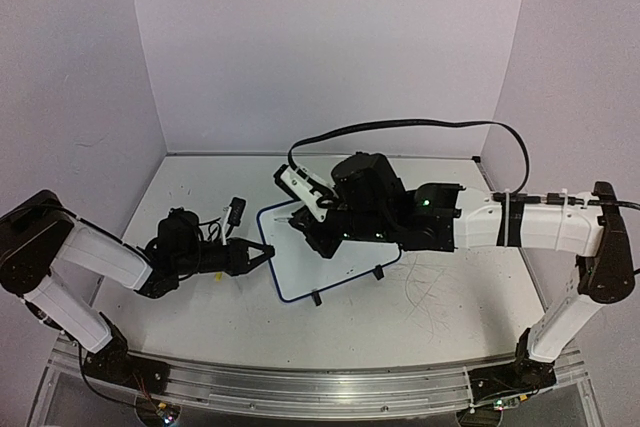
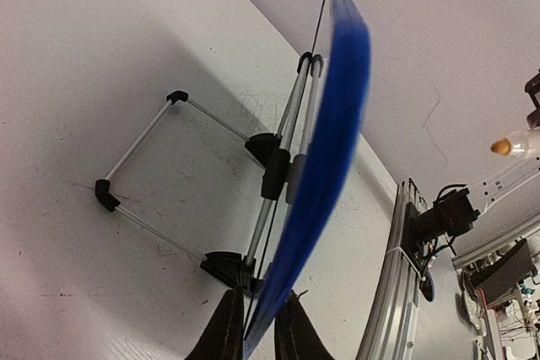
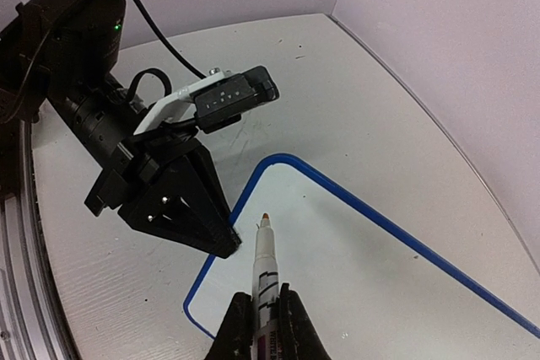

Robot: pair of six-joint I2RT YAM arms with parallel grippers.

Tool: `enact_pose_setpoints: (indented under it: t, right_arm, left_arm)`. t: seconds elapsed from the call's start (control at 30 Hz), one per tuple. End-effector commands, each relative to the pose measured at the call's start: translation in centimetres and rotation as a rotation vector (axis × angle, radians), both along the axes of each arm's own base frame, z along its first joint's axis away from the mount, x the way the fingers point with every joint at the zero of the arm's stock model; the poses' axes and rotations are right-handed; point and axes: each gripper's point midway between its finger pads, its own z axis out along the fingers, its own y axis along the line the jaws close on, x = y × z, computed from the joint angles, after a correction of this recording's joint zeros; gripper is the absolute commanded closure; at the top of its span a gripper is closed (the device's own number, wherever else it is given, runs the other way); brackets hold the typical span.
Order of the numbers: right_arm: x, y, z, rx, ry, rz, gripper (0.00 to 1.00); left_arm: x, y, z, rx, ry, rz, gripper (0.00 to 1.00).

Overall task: Write a sentence on the whiteboard
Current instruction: Hold the whiteboard at the center of the board, then write a sentence on the whiteboard.

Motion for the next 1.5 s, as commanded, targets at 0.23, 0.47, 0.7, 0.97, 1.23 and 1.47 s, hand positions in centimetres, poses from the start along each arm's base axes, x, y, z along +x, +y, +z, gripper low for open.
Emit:
enact_pose_setpoints:
  t: [0.23, 0.47, 0.7, 0.97, 1.23, 1.47]
  right_arm:
    - [0.5, 0.8, 1.3, 0.024, -0.039, -0.030, 1.00]
    - [0.5, 1.0, 1.1, 0.021, -0.039, -0.041, 1.00]
    - [1.0, 1.2, 0.7, 0.012, -0.046, -0.063, 1.00]
    - [1.7, 1.5, 0.3, -0.001, -0.061, -0.095, 1.00]
    - [1.9, 1.8, -0.1, -0.004, -0.059, -0.096, 1.00]
    - [2.0, 2.2, -0.2, -0.003, -0.059, -0.096, 1.00]
  left_arm:
    - [0.5, -1.0, 1.4, -0.021, -0.093, -0.051, 0.95]
    - [0.2, -0.9, 0.6, 0.003, -0.105, -0.066, 1.00]
    - [0.1, -1.0, 0.4, 0.010, -0.112, -0.076, 1.00]
    - [0.1, -1.0, 0.5, 0.006, -0.113, -0.077, 1.00]
    - [0.1, -1.0, 0.7, 0.002, -0.113, -0.074, 1.00]
    - [0.1, -1.0, 0.8, -0.002, -0.112, -0.073, 1.00]
